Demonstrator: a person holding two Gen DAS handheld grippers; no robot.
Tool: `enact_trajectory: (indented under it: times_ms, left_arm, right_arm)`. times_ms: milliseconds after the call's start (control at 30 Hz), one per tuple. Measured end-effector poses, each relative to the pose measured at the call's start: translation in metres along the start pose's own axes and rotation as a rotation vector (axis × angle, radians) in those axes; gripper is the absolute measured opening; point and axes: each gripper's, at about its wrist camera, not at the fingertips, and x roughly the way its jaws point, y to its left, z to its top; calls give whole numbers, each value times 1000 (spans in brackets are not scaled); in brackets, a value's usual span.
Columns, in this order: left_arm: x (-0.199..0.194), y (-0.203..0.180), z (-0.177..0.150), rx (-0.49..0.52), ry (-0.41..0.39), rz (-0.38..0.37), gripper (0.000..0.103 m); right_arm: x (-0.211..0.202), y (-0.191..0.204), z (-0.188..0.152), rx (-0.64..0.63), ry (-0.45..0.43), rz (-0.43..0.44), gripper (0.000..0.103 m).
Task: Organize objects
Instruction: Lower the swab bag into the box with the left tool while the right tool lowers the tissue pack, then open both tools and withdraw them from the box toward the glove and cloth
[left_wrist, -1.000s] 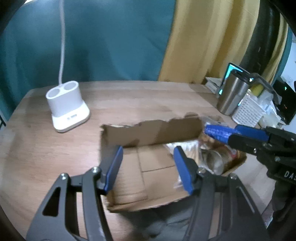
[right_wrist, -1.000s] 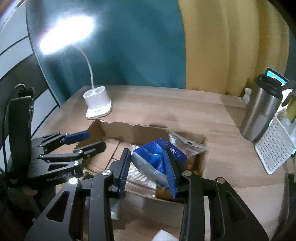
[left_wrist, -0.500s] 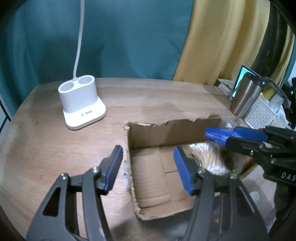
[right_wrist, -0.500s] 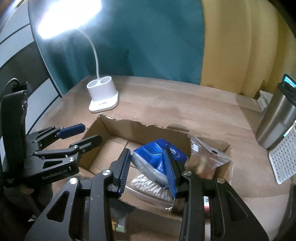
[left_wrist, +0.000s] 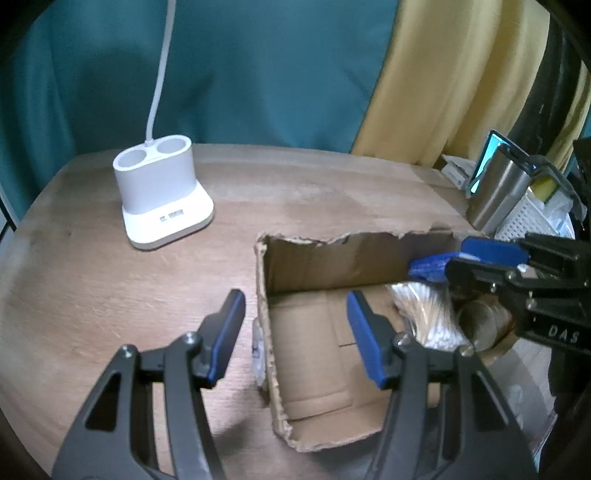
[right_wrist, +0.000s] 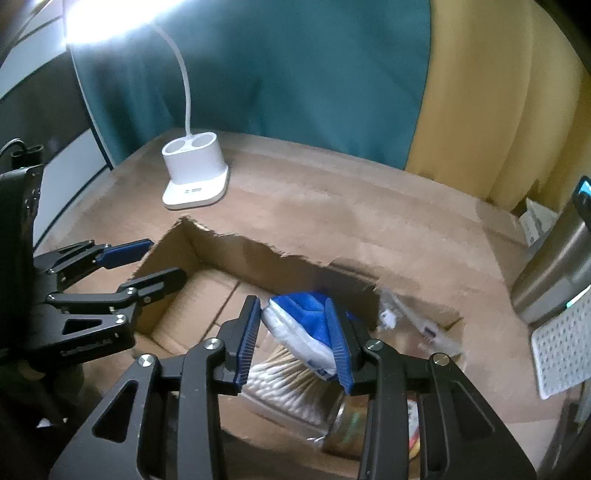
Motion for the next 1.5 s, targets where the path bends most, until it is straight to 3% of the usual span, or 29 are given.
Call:
enact_trajectory:
  times_ms: [333, 667, 1233, 1500]
  left_arm:
    - [2, -1, 0, 2, 7, 12, 59]
    - [4, -7, -1, 7, 14, 6, 59]
    - [-2, -5, -2, 7, 0, 20, 60]
    - [-12, -4, -3, 10, -20, 28, 61]
  right_arm:
    - [7, -10, 4, 6, -16, -33, 51]
    - [-16, -28, 2, 39, -81, -93, 54]
    - [4, -37, -1, 50, -63, -195, 54]
    - [-3, -38, -4, 68, -72, -190, 59]
